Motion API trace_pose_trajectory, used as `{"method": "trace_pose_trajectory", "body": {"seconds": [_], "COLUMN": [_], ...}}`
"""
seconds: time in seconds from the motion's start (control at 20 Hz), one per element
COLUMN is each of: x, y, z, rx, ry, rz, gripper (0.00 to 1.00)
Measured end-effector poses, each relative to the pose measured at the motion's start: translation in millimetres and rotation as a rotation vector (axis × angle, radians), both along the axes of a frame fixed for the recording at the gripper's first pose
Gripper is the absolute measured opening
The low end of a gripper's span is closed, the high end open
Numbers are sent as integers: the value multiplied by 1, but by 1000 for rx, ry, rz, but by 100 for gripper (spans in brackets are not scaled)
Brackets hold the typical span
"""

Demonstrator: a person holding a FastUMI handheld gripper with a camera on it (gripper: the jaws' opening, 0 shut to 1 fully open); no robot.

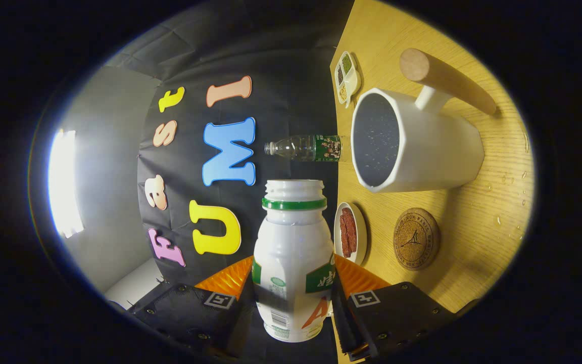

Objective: Take the bottle from table, then pour the juice into the cup, finally place the bottle on the coaster

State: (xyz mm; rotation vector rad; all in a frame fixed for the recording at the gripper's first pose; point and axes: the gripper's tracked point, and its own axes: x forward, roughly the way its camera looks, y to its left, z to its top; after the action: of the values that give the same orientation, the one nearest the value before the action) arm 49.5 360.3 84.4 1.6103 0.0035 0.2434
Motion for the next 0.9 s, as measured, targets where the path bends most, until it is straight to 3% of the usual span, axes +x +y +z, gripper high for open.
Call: {"method": "trace_pose_trajectory", "body": {"seconds": [0.9], "x": [-3], "y": [-11], "z": [16], "rx": [96], "ry": [-27], "rz": [-17], "gripper": [68]}}
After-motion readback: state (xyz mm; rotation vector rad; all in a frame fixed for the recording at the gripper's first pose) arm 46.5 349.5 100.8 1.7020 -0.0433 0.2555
